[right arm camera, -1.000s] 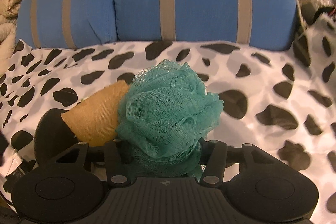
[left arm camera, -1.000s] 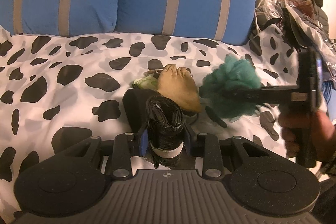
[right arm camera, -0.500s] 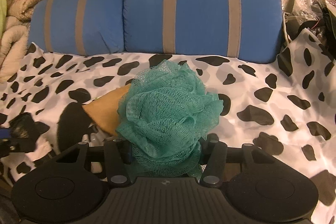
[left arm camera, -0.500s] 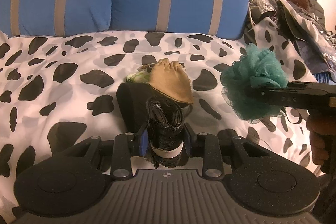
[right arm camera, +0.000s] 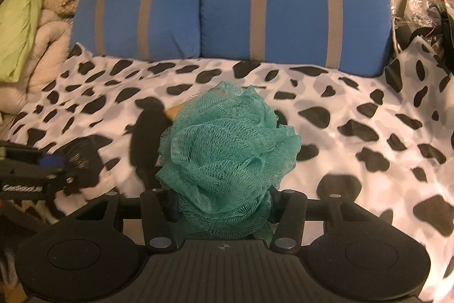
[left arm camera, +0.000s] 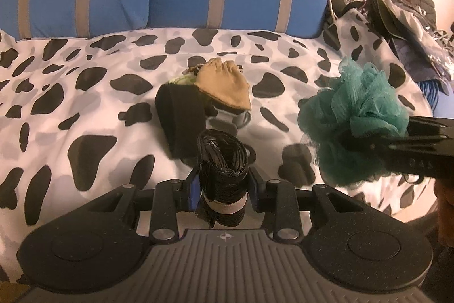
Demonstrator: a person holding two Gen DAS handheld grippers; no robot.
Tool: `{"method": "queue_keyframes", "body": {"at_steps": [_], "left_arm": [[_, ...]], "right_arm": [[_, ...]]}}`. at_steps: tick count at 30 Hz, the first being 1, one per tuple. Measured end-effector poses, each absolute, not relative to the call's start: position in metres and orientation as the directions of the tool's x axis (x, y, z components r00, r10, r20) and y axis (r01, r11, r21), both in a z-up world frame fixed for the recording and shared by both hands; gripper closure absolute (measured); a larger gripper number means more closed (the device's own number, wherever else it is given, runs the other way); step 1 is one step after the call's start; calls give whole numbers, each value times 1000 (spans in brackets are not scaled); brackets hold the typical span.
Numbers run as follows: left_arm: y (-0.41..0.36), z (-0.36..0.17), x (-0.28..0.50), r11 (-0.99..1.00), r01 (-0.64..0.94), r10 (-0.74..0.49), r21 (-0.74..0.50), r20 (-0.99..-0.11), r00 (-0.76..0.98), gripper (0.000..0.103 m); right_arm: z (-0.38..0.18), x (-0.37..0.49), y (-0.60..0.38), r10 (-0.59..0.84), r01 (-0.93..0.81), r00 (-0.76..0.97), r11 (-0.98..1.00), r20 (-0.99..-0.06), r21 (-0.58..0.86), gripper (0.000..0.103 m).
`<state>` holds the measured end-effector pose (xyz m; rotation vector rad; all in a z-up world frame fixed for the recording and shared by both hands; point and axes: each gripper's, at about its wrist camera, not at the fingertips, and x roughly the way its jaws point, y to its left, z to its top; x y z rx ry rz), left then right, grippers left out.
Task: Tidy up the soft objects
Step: 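Carry both held items to the cardboard box and lower them inside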
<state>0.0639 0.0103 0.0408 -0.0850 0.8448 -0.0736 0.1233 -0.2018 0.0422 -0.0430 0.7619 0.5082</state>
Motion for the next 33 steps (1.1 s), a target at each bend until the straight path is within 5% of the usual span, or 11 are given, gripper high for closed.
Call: {"method": "queue_keyframes", "body": {"at_steps": [33], "left_arm": [[-9,9,6,985,45,-170,-166,-889,426,70]], "right_arm": [[6,34,-172,364,-490,237,845,-901,213,44]]}}
